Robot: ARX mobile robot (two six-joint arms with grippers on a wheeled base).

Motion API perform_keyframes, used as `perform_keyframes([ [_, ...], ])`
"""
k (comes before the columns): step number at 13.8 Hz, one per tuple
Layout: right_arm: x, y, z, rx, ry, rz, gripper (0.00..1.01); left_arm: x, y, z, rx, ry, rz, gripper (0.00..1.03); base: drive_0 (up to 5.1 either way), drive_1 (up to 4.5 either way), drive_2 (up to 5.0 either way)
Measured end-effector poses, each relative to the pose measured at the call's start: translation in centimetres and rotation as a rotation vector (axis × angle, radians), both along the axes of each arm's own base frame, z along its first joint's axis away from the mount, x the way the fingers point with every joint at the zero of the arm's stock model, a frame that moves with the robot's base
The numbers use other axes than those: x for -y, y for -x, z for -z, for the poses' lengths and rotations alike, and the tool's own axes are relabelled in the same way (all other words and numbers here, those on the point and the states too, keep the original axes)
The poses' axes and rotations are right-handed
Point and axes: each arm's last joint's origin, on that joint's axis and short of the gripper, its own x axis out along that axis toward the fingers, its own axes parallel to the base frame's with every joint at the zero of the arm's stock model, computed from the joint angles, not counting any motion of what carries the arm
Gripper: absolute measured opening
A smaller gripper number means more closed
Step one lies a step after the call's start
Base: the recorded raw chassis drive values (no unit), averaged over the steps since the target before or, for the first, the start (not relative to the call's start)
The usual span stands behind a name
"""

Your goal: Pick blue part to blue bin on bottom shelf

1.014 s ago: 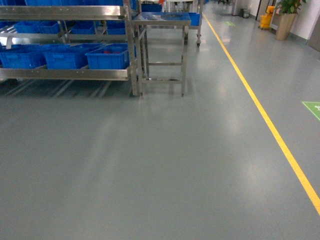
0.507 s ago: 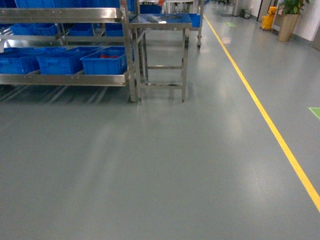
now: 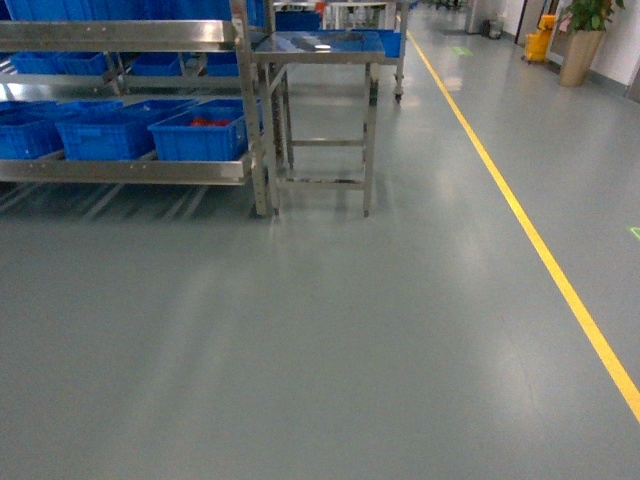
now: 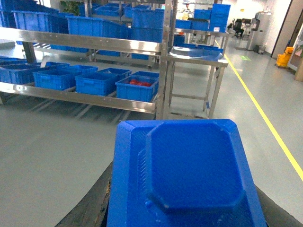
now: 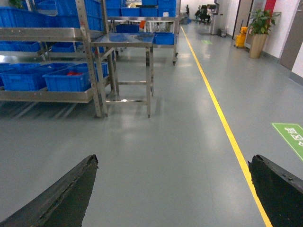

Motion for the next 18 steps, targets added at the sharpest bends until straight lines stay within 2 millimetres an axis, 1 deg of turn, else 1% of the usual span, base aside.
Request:
perform_keyframes([
  [18,0.0,0.0,0.0,0.0,0.0,0.0,0.98,-0.01,0.03,-0.02,0.002,0.001,-0.001,0.43,0.0,3.98,-4.1],
])
